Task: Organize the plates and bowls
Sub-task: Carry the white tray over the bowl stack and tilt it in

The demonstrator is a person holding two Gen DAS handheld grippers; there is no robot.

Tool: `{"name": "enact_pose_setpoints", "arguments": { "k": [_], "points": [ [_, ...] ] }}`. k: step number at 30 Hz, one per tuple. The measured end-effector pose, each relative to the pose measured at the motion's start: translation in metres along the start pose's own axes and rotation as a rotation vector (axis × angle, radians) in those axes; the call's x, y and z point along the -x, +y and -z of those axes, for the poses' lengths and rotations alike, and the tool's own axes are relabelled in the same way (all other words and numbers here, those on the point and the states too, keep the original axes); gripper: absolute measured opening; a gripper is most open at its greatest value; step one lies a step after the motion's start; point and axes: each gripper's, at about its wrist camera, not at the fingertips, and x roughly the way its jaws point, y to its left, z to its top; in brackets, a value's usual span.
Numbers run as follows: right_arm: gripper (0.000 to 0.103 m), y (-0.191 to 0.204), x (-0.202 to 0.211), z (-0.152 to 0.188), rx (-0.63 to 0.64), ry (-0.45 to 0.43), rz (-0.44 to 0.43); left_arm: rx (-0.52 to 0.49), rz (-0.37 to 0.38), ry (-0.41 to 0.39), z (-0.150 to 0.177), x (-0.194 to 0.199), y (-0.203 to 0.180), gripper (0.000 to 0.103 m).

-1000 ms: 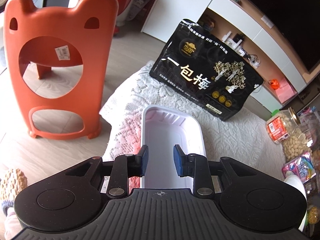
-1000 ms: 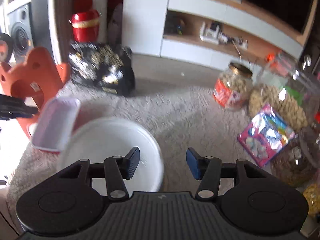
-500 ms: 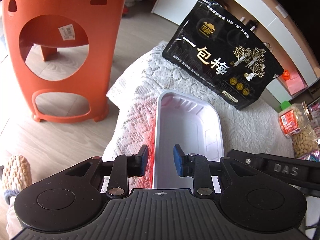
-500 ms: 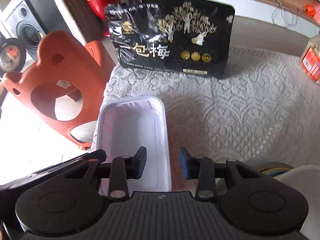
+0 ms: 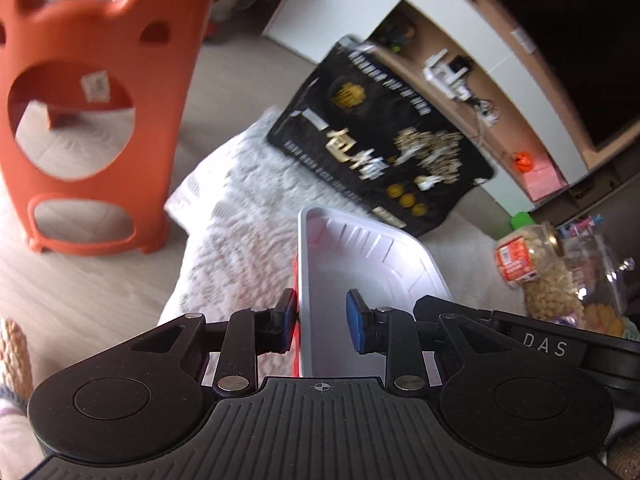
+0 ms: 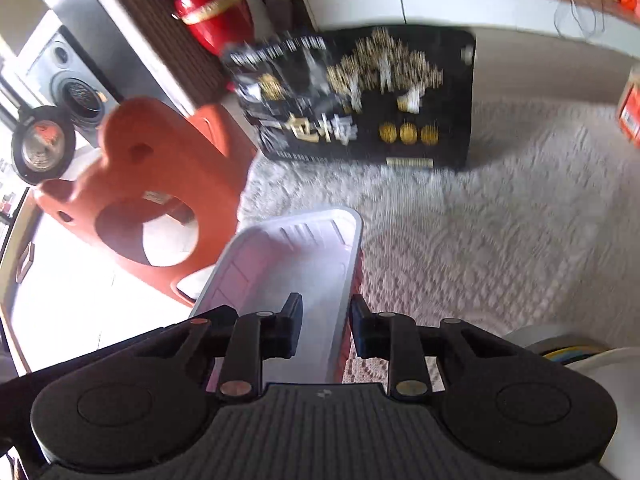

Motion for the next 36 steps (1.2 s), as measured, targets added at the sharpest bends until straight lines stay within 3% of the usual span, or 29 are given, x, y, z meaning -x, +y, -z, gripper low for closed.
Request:
{"name": "enact_pose_setpoints", "arguments": {
  "k": [5,9,12,15,17,21,24,26,31,36],
  "points": [
    [0.027,-0.016,0.128,0.015,0.167,-0.213,0.013,-0.205,0.135,-0.138,0.024,0.071,-0.089,0.03],
    [0.028,-0.059,0.183,0.038,0.173,-0.29,0.042,-0.302,0.207,-0.107,0.055,0.068,-0.134,0.03],
    [0.028,-0.089,0.169,0.056,0.17,-0.248,0.109,-0.32,0.17,-0.007,0.078,0.022,-0.145,0.029],
    [0.028,-0.116,0.132,0.074,0.141,-0.152,0.166,-0.351,0.059,0.079,0.097,-0.026,-0.141,0.028],
    [0.028,-0.131,0.126,0.079,0.103,-0.146,0.138,-0.358,0.052,0.101,0.101,-0.037,-0.135,0.029],
    [0.038,-0.148,0.138,0.078,0.062,-0.226,0.075,-0.361,0.076,0.038,0.095,-0.026,-0.132,0.027],
    [0.041,-0.154,0.135,0.068,0.016,-0.268,0.069,-0.384,0.052,-0.018,0.09,-0.022,-0.141,0.027],
    [0.041,-0.157,0.125,0.057,-0.034,-0.278,0.062,-0.396,0.039,-0.015,0.089,-0.025,-0.144,0.027],
    [0.042,-0.168,0.091,0.03,-0.14,-0.225,0.02,-0.396,0.07,0.015,0.087,-0.039,-0.141,0.027],
    [0.045,-0.172,0.081,0.03,-0.243,-0.154,-0.09,-0.373,0.13,0.047,0.083,-0.034,-0.141,0.026]
  ]
}}
